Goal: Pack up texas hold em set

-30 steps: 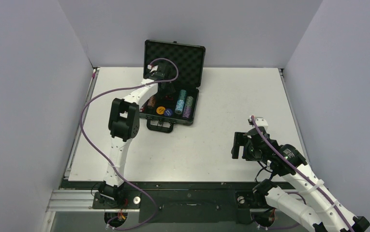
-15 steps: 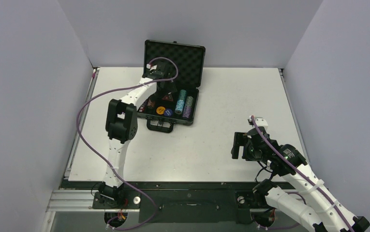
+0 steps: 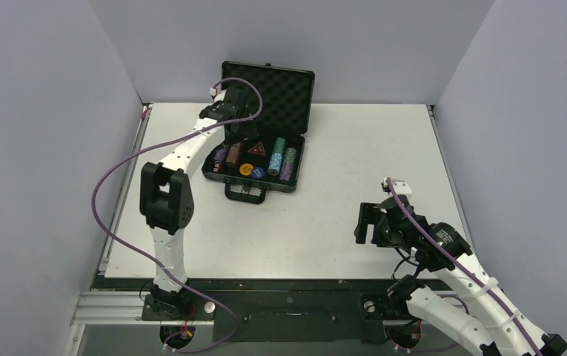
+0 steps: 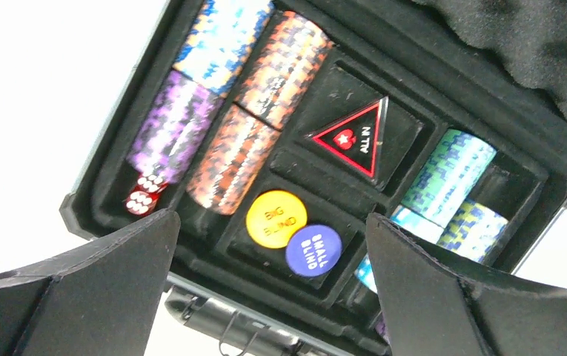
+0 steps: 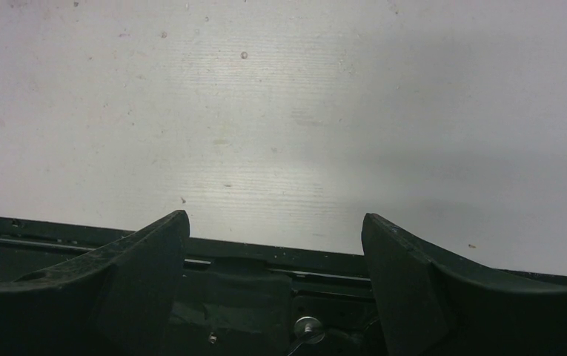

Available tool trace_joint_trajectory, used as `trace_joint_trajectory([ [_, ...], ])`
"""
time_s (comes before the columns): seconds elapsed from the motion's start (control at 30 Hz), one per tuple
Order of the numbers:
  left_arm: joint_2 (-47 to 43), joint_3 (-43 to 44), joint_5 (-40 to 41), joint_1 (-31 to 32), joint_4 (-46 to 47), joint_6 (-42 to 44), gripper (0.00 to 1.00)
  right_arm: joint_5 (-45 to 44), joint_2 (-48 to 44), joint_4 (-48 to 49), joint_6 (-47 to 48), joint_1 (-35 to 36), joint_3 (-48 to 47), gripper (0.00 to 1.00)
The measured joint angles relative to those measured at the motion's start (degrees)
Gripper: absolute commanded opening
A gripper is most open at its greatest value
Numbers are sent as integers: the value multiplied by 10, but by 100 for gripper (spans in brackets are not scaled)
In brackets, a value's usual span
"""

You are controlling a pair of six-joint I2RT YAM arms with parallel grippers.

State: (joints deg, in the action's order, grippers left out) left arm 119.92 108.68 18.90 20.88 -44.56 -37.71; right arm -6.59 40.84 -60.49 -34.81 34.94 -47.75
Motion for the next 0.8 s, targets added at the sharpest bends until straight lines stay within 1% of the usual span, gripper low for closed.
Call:
trace_joint_trajectory([
  [0.1,-49,-51,20,0,10,16,96,0,-3,0,-2,0,0,82],
  [0.2,-105,-121,39,-1,28,32,96,0,-3,0,-3,0,0,82],
  [0.43,-234,-271,53,-13,67,56,96,0,-4,-1,-8,0,0,82],
  [0.6,-348,-371,28,-46,98,61,96,2,-4,-7,-12,0,-16,82],
  [0.73,-461,-462,-14,-87,117,72,96,2,-2,-7,-19,0,-50,82],
  [0.8,-512,-494,-30,-101,118,79,96,2,1,-5,-21,0,-66,82],
])
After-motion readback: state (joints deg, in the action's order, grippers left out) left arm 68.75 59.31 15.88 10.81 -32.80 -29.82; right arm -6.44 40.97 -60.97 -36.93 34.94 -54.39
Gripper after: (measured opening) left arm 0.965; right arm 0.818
